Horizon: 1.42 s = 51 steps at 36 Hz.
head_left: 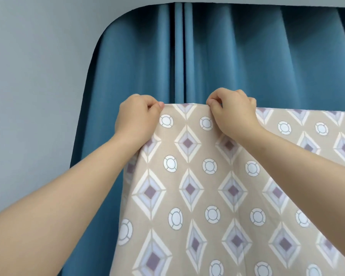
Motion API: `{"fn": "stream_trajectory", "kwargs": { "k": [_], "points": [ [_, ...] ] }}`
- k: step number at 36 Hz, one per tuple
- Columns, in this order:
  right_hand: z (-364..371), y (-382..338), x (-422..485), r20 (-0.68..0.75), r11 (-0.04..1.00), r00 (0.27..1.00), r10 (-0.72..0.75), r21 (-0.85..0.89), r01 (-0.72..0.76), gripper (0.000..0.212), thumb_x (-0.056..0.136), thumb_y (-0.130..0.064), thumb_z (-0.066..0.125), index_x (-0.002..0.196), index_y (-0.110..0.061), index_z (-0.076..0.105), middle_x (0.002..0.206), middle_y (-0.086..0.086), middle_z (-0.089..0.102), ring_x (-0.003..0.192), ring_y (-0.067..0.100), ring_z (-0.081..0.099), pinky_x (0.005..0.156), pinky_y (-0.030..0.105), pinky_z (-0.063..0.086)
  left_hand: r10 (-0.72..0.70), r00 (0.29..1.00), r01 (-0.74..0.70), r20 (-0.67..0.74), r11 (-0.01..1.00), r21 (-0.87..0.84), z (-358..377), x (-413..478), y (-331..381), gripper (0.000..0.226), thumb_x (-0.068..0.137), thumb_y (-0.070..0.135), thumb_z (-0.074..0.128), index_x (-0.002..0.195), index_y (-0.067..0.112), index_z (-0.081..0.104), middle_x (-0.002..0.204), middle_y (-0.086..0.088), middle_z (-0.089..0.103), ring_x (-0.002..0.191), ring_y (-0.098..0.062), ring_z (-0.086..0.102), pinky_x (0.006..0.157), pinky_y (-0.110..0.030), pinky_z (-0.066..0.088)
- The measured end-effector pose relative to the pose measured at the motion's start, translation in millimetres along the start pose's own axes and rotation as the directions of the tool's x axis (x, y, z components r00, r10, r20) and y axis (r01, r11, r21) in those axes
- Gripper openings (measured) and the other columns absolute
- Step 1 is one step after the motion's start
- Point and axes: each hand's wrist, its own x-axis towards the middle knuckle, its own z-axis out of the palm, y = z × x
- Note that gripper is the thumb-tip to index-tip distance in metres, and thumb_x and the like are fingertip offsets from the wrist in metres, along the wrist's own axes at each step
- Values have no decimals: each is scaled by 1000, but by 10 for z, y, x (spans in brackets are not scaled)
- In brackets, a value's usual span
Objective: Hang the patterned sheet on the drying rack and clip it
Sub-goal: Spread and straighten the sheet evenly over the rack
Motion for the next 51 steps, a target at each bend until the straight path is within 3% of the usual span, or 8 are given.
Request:
{"fn": "stream_trajectory", "kwargs": {
  "k": [5,12,21,26,34,39,47,51],
  "points": [
    [-8,-115,-181,-80,1000,997,-3,16,4,28,93,-16,35,106,-19,59,104,-3,65,109,23,45,82,29,19,-81,991,86,104,995,-48,-39,-126,16,22,92,34,48,82,23,64,76,4,64,64,-17,53,71,-32,46],
    [-41,-224,-455,-35,998,999,30,47,-28,27,91,-19,39,109,-24,58,114,-6,57,115,19,40,85,27,19,94,978,-83,186,994,-66,50,-383,36,22,92,24,47,112,26,57,111,4,48,111,-19,46,94,-30,37],
    [-400,95,-1068,-33,981,983,179,84,-175,18,90,-20,46,101,-24,60,111,-11,60,109,17,47,92,30,28,282,953,-242,110,928,-284,329,-1111,434,17,88,27,50,89,22,66,86,11,53,91,-18,50,78,-22,31],
    [-692,391,-1579,20,948,950,313,51,-314,15,89,-19,48,97,-25,60,103,-12,60,107,17,50,99,43,36,174,925,0,339,890,-455,641,-1678,691,14,89,25,53,98,27,63,96,10,61,82,-9,50,81,-26,42],
    [-934,822,-2447,151,871,859,489,-35,-490,16,89,-16,51,98,-23,62,100,-13,57,105,18,51,98,40,39,82,796,284,599,824,-490,983,-2497,798,9,88,29,54,90,38,54,99,10,61,81,-1,53,83,-25,45],
    [-1000,1072,-2458,237,866,839,490,-24,-499,13,90,-17,50,96,-26,57,98,-16,54,102,14,49,82,24,35,15,800,326,600,828,-456,1154,-2470,968,9,89,27,54,95,33,58,99,10,61,88,-7,55,84,-25,44],
    [-805,1025,-1993,260,918,905,337,123,-377,17,89,-16,50,101,-20,61,102,-10,59,101,15,50,85,27,39,-4,866,225,501,896,-382,1169,-2062,991,8,89,28,54,94,34,58,98,9,60,84,-9,55,74,-24,45],
    [-670,850,-1720,250,925,934,257,217,-312,18,88,-17,49,101,-22,60,105,-10,60,100,12,51,78,22,39,19,919,129,395,929,-346,948,-1742,960,12,88,26,54,98,30,61,102,7,61,92,-13,57,83,-33,49]
  ]
}}
